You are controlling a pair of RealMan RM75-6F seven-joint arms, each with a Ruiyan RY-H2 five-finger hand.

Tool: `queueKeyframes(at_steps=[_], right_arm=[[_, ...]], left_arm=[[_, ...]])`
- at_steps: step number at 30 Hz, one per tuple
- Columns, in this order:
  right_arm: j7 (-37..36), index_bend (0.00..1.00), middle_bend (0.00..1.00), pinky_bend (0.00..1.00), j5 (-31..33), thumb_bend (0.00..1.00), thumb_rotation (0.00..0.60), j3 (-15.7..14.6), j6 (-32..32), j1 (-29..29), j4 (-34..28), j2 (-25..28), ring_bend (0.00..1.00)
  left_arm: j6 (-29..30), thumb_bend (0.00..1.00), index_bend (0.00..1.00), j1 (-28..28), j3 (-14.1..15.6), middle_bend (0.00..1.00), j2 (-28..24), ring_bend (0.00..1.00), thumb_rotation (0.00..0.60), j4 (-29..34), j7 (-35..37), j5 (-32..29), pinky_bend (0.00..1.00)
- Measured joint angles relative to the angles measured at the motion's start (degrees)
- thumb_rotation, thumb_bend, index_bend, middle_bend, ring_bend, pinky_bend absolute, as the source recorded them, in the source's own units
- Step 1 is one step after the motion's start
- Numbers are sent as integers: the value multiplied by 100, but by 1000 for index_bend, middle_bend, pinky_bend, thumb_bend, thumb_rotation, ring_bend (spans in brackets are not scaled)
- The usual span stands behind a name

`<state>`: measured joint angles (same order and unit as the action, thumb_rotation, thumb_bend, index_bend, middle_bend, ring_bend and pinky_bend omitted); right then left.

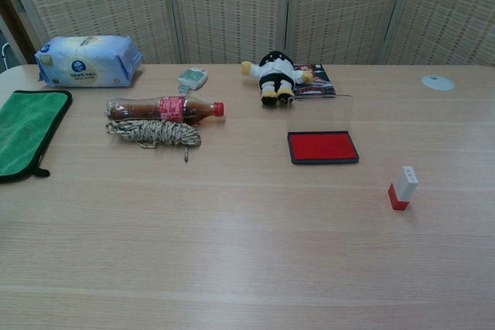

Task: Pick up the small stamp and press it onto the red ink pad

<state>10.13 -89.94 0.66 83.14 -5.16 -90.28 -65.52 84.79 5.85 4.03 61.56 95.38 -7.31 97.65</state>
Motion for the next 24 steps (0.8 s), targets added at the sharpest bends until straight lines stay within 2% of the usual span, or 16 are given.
queueKeyframes(at_steps=[14, 21, 24], right_arm=[[9, 0, 0, 0, 191, 155, 600, 30, -378, -148, 15, -69, 0], [353, 4, 0, 0, 400, 155, 600, 64, -949, -438, -425, 47, 0], [590, 39, 0, 0, 573, 155, 600, 115, -1135, -561, -608, 37, 0]], left_arm=[[-145, 340, 0, 58, -52, 0, 3, 0, 600, 0, 53, -170, 33], [37, 340, 0, 4, -21, 0, -62, 0, 600, 29, 194, -41, 33], [65, 340, 0, -6, -24, 0, -80, 0, 600, 37, 255, -35, 33]])
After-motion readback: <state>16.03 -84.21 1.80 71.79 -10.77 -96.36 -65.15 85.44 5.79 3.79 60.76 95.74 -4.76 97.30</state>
